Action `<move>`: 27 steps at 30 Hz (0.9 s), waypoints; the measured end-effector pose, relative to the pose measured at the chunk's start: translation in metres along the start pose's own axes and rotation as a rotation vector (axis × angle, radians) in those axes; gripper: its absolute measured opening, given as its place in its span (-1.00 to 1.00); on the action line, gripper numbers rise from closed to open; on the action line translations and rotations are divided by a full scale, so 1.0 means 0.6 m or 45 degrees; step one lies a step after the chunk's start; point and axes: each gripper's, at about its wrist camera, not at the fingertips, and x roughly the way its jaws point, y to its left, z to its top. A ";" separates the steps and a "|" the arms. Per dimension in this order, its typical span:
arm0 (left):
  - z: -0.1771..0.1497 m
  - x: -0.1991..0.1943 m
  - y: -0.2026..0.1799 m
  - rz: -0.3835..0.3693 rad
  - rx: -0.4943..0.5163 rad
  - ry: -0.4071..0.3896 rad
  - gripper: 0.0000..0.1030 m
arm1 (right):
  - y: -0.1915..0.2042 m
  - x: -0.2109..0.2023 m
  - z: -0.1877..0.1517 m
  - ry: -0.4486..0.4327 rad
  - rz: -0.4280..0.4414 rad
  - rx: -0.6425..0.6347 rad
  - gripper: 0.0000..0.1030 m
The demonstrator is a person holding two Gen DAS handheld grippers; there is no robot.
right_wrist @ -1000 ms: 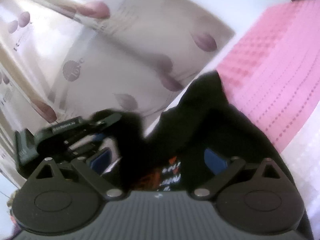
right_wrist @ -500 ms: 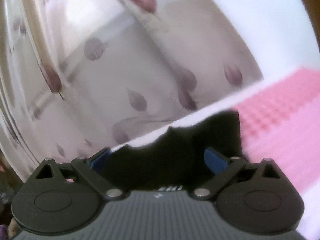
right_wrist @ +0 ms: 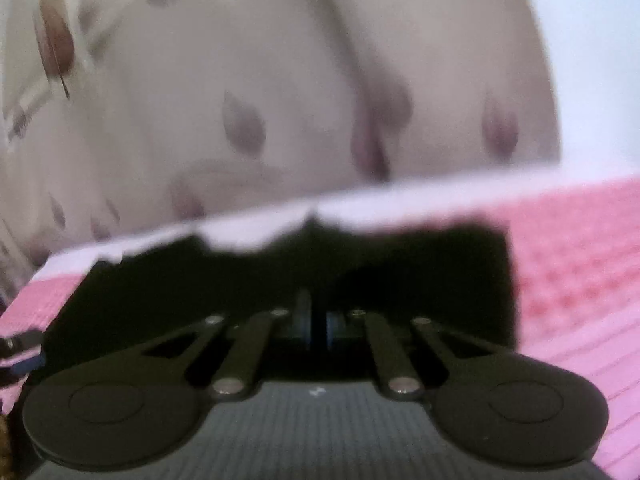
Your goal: Fold small clothes
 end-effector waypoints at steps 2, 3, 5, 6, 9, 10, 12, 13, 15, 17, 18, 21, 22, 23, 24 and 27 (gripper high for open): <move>0.001 -0.005 0.000 0.009 -0.009 -0.005 1.00 | -0.003 -0.019 0.012 -0.062 -0.064 -0.044 -0.87; 0.002 -0.004 0.000 0.011 -0.009 -0.004 1.00 | -0.007 -0.027 0.017 -0.086 -0.103 -0.073 -0.87; 0.001 -0.004 -0.003 0.016 -0.002 -0.001 1.00 | -0.023 -0.030 0.022 -0.079 -0.140 -0.095 -0.87; 0.002 -0.003 -0.004 0.020 0.004 0.002 1.00 | -0.032 -0.026 0.020 -0.061 -0.149 -0.079 -0.87; 0.002 -0.004 -0.005 0.022 0.007 0.005 1.00 | -0.052 -0.007 0.002 0.009 -0.205 -0.087 -0.87; 0.002 -0.004 -0.004 0.020 0.005 0.006 1.00 | -0.063 -0.003 -0.001 0.016 -0.223 -0.065 -0.87; 0.001 -0.002 -0.005 0.021 0.005 0.008 1.00 | -0.095 0.003 -0.003 0.045 -0.145 0.079 -0.85; 0.000 0.000 -0.006 0.023 0.009 0.010 1.00 | -0.110 0.003 -0.003 0.047 -0.068 0.158 -0.81; 0.000 0.001 -0.007 0.026 0.012 0.010 1.00 | -0.129 -0.003 -0.002 0.062 -0.059 0.234 -0.68; -0.001 0.002 -0.007 0.028 0.015 0.013 1.00 | -0.146 -0.029 -0.004 0.018 -0.068 0.314 -0.67; -0.001 0.002 -0.006 0.026 0.015 0.013 1.00 | -0.157 -0.054 -0.010 -0.026 -0.054 0.380 -0.66; 0.002 0.003 -0.007 0.006 0.034 0.036 1.00 | -0.179 -0.136 -0.038 -0.096 0.033 0.529 -0.25; 0.007 0.001 -0.013 -0.030 0.071 0.091 0.98 | -0.180 -0.167 -0.049 -0.094 0.052 0.527 -0.03; 0.010 -0.005 -0.019 -0.061 0.096 0.135 0.98 | -0.176 -0.196 -0.062 -0.094 0.072 0.505 0.54; 0.013 -0.022 -0.027 -0.103 0.124 0.163 0.98 | -0.171 -0.233 -0.080 -0.101 0.104 0.477 0.96; 0.005 -0.104 -0.051 -0.179 0.257 0.129 1.00 | -0.157 -0.336 -0.137 -0.129 0.166 0.391 1.00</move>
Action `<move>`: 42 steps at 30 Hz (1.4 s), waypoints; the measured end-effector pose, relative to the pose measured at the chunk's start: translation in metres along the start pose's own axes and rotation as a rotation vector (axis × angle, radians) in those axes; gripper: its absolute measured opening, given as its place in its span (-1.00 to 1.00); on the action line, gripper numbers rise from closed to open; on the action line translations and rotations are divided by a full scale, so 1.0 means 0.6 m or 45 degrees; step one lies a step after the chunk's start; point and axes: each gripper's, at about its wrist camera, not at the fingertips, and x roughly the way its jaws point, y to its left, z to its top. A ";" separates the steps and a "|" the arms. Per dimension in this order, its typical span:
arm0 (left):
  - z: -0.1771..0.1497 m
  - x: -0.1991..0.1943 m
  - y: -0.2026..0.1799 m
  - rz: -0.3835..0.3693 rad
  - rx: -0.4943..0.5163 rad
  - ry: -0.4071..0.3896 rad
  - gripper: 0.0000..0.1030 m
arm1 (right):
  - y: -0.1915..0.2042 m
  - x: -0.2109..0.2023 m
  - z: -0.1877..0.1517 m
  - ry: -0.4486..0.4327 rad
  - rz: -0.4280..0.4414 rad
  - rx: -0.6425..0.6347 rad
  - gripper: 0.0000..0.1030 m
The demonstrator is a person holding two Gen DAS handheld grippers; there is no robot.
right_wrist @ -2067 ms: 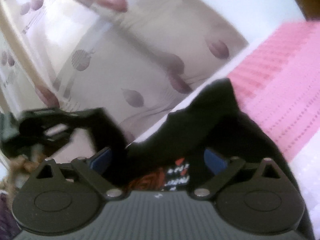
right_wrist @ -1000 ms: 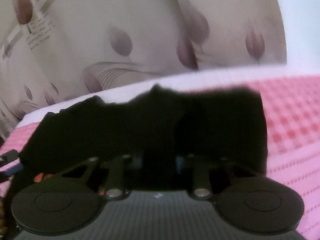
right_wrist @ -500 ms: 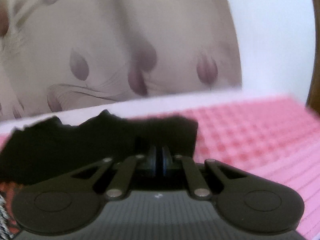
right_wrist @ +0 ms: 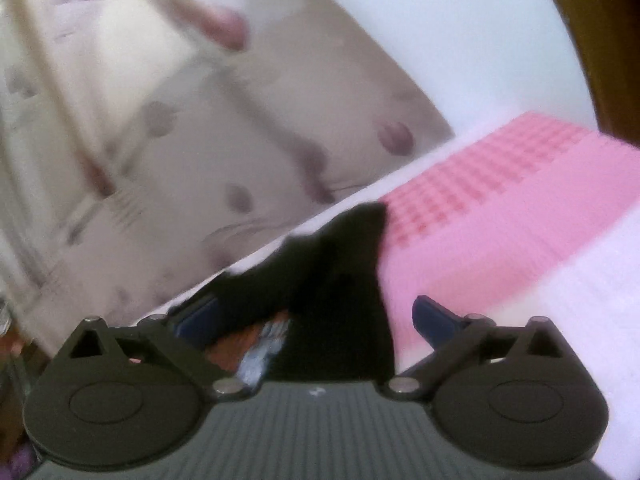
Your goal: Fold small clothes
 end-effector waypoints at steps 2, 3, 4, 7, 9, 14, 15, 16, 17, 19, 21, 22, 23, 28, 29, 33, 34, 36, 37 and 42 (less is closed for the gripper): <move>-0.016 -0.051 -0.016 0.013 0.094 0.030 1.00 | 0.001 -0.064 -0.031 -0.012 -0.079 -0.038 1.00; -0.026 -0.073 -0.018 0.010 0.123 0.042 1.00 | 0.001 -0.092 -0.048 -0.009 -0.127 -0.053 1.00; -0.036 -0.094 -0.017 0.005 0.142 0.044 1.00 | -0.001 -0.114 -0.064 0.001 -0.151 -0.067 1.00; -0.073 -0.164 -0.004 -0.009 0.156 0.020 1.00 | 0.001 -0.158 -0.107 0.030 -0.186 -0.114 1.00; -0.085 -0.190 0.002 0.017 0.165 0.048 1.00 | 0.008 -0.162 -0.134 0.076 -0.208 -0.152 0.99; -0.114 -0.238 0.034 0.094 0.144 0.086 0.96 | 0.031 -0.160 -0.168 0.139 -0.187 -0.246 0.98; -0.115 -0.240 0.040 0.085 0.131 0.103 0.94 | 0.036 -0.155 -0.169 0.150 -0.181 -0.267 0.98; -0.118 -0.242 0.046 0.071 0.121 0.119 0.94 | 0.038 -0.147 -0.169 0.170 -0.175 -0.273 0.98; -0.120 -0.242 0.051 0.057 0.122 0.135 0.94 | 0.038 -0.138 -0.171 0.205 -0.171 -0.276 0.94; -0.126 -0.237 0.057 0.031 0.109 0.198 0.94 | 0.040 -0.121 -0.174 0.273 -0.186 -0.295 0.82; -0.135 -0.235 0.060 0.033 0.104 0.226 0.94 | 0.047 -0.116 -0.176 0.301 -0.166 -0.321 0.82; -0.138 -0.232 0.060 0.047 0.103 0.243 0.94 | 0.049 -0.112 -0.175 0.317 -0.140 -0.326 0.82; -0.145 -0.226 0.064 0.051 0.087 0.277 0.94 | 0.051 -0.109 -0.176 0.328 -0.122 -0.332 0.82; -0.156 -0.223 0.058 -0.041 0.123 0.269 0.56 | 0.042 -0.102 -0.167 0.375 -0.035 -0.291 0.82; -0.157 -0.221 0.056 -0.047 0.129 0.280 0.08 | 0.035 -0.100 -0.162 0.384 0.000 -0.246 0.82; -0.153 -0.216 0.067 -0.019 0.051 0.305 -0.57 | 0.009 -0.093 -0.146 0.386 0.090 -0.083 0.81; -0.152 -0.216 0.070 -0.027 0.033 0.310 -0.57 | 0.006 -0.091 -0.144 0.385 0.092 -0.076 0.81; -0.151 -0.219 0.066 -0.010 0.060 0.311 -0.56 | 0.005 -0.089 -0.143 0.375 0.095 -0.078 0.89; -0.153 -0.220 0.059 0.006 0.095 0.310 -0.56 | 0.004 -0.088 -0.144 0.372 0.107 -0.070 0.92; -0.161 -0.217 0.030 0.067 0.226 0.305 -0.28 | 0.015 -0.089 -0.155 0.344 0.111 -0.144 0.97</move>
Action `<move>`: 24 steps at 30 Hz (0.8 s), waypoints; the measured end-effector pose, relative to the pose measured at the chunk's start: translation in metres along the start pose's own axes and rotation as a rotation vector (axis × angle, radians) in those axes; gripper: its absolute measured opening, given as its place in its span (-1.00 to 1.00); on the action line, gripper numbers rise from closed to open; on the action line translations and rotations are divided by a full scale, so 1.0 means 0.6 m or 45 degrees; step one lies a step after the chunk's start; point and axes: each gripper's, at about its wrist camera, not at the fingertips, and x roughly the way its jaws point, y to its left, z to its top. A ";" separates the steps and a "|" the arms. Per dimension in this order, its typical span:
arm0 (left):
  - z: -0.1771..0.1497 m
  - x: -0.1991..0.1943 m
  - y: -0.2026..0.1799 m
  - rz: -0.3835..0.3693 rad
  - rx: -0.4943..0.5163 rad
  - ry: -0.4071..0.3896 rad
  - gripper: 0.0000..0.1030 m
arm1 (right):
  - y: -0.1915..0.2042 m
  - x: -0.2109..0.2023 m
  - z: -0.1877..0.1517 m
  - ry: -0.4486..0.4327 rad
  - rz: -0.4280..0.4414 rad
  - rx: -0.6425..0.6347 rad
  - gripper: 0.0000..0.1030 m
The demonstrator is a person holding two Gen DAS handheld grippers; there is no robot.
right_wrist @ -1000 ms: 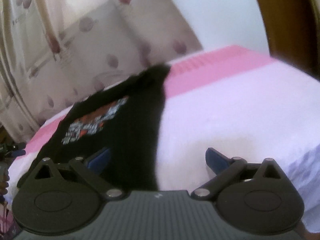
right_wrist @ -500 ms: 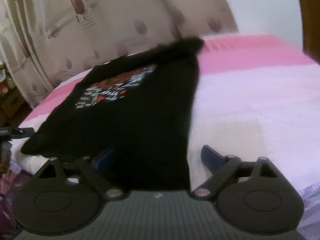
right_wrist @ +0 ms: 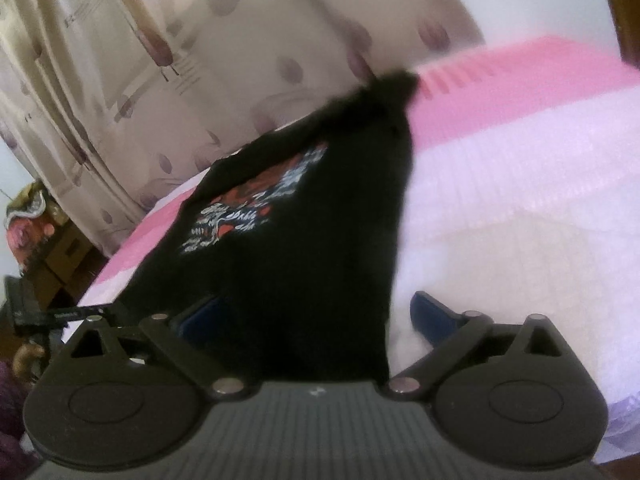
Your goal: Fold small clothes
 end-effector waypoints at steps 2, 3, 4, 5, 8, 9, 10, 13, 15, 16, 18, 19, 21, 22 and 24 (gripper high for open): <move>0.000 0.002 -0.009 0.017 0.035 0.003 -0.17 | 0.001 -0.001 0.001 0.007 -0.002 0.006 0.97; -0.001 0.003 -0.015 0.029 0.058 0.005 -0.12 | -0.003 -0.001 0.004 0.009 0.005 0.031 0.97; -0.001 0.005 -0.021 0.047 0.088 0.007 -0.11 | -0.007 -0.002 0.006 0.007 0.012 0.060 0.97; -0.002 0.006 -0.026 0.063 0.112 0.008 -0.10 | -0.009 -0.002 0.007 0.005 0.013 0.076 0.97; -0.004 0.008 -0.034 0.091 0.155 0.009 -0.10 | 0.004 0.001 0.004 0.014 -0.042 0.014 0.79; -0.004 0.008 -0.034 0.096 0.155 0.011 -0.10 | 0.010 0.002 0.002 0.017 -0.063 -0.016 0.41; -0.004 0.008 -0.034 0.102 0.153 0.013 -0.10 | 0.014 0.004 0.000 0.028 -0.053 -0.027 0.05; -0.004 0.008 -0.036 0.118 0.172 0.017 -0.11 | 0.024 0.011 -0.010 0.067 -0.042 -0.059 -0.44; -0.005 0.007 -0.038 0.126 0.185 0.017 -0.12 | 0.026 0.009 -0.011 0.068 -0.034 -0.065 -0.44; -0.006 0.007 -0.038 0.127 0.189 0.017 -0.12 | 0.025 0.008 -0.012 0.067 -0.029 -0.058 -0.44; -0.006 0.007 -0.038 0.129 0.195 0.016 -0.12 | 0.024 0.007 -0.013 0.067 -0.024 -0.055 -0.44; -0.006 0.007 -0.038 0.131 0.198 0.016 -0.12 | 0.025 0.007 -0.014 0.065 -0.023 -0.053 -0.44; -0.007 0.007 -0.039 0.133 0.213 0.015 -0.16 | 0.024 0.007 -0.014 0.067 -0.021 -0.050 -0.44; -0.007 0.006 -0.041 0.134 0.226 0.014 -0.18 | 0.023 0.008 -0.013 0.071 -0.016 -0.044 -0.44; -0.008 0.006 -0.045 0.136 0.251 0.012 -0.28 | 0.020 0.009 -0.012 0.069 -0.010 -0.020 -0.44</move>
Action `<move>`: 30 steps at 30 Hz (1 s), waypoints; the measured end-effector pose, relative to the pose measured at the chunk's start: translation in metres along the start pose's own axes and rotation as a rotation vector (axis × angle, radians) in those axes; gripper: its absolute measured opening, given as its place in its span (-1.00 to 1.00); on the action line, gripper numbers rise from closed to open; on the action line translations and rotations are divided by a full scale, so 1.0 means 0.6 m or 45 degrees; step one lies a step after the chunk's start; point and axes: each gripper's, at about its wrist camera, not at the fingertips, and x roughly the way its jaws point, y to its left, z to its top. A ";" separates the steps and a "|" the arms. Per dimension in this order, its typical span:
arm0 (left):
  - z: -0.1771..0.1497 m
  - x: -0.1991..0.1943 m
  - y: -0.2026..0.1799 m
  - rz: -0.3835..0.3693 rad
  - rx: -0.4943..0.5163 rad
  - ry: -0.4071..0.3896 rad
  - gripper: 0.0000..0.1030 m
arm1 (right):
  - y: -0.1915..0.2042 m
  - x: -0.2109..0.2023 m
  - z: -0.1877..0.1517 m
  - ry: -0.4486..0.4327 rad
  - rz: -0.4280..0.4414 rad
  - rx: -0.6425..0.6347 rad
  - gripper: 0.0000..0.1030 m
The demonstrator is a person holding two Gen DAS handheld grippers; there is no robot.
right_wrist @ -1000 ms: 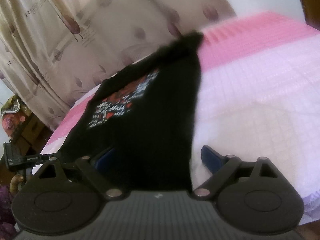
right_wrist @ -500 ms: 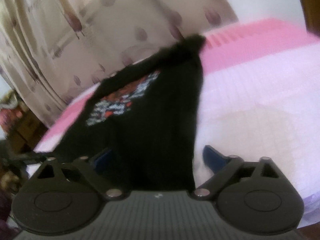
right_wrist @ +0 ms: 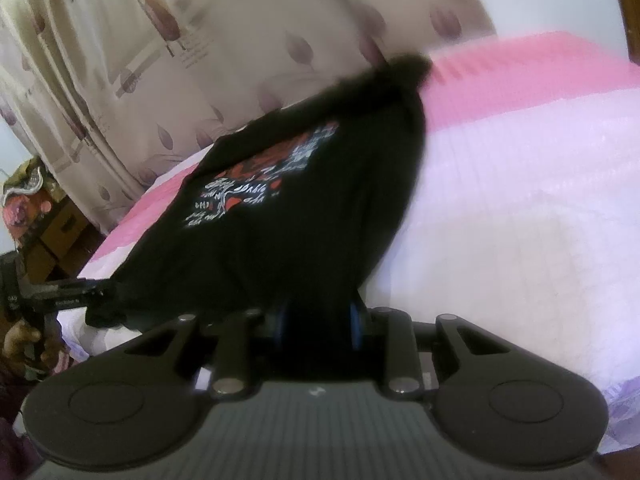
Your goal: Fold small clothes
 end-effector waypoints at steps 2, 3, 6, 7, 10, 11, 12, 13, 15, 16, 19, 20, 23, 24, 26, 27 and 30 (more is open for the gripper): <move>0.000 -0.001 -0.004 0.001 0.023 -0.004 -0.33 | -0.001 0.001 0.001 0.010 0.009 0.008 -0.42; 0.000 -0.001 -0.005 0.006 0.033 -0.004 -0.33 | -0.002 0.001 0.002 0.011 0.011 0.011 -0.38; 0.001 -0.001 -0.007 0.011 0.040 0.000 -0.33 | -0.004 0.000 0.000 0.010 0.049 0.023 -0.22; 0.002 -0.001 -0.008 0.014 0.049 0.002 -0.32 | -0.001 0.001 -0.001 0.011 0.043 0.012 -0.22; 0.002 0.000 -0.008 0.021 0.062 0.004 -0.30 | 0.010 0.003 -0.002 0.027 0.045 -0.034 -0.21; 0.002 0.000 -0.009 0.021 0.065 0.002 -0.31 | 0.015 0.004 -0.003 0.029 0.037 -0.059 -0.25; 0.001 -0.001 -0.010 0.021 0.069 -0.004 -0.44 | 0.021 0.004 -0.005 0.028 0.030 -0.079 -0.42; 0.000 -0.002 -0.010 0.020 0.070 -0.013 -0.59 | 0.025 0.004 -0.006 0.025 0.039 -0.078 -0.47; -0.003 -0.005 -0.008 0.015 0.049 -0.034 -0.68 | 0.025 -0.002 -0.008 -0.002 0.082 -0.034 -0.52; -0.004 -0.007 -0.001 -0.003 0.018 -0.035 -0.69 | 0.024 -0.007 -0.007 -0.026 0.111 -0.005 -0.57; -0.002 -0.017 0.026 -0.083 -0.103 -0.018 -0.70 | 0.015 -0.029 -0.004 -0.107 0.189 0.089 -0.60; -0.002 -0.023 0.036 -0.111 -0.128 -0.024 -0.70 | 0.011 -0.037 -0.004 -0.129 0.206 0.113 -0.60; -0.001 -0.034 0.052 -0.142 -0.135 -0.010 -0.69 | 0.003 -0.050 -0.005 -0.135 0.204 0.123 -0.60; -0.002 -0.035 0.053 -0.138 -0.118 -0.009 -0.69 | 0.000 -0.050 -0.007 -0.118 0.180 0.115 -0.60; -0.004 -0.032 0.056 -0.144 -0.094 0.019 -0.61 | -0.008 -0.047 -0.010 -0.095 0.151 0.125 -0.55; -0.005 -0.029 0.057 -0.143 -0.097 0.026 -0.52 | -0.011 -0.046 -0.012 -0.094 0.132 0.142 -0.52; -0.008 -0.024 0.060 -0.144 -0.089 0.049 0.47 | -0.022 -0.042 -0.015 -0.096 0.147 0.187 0.89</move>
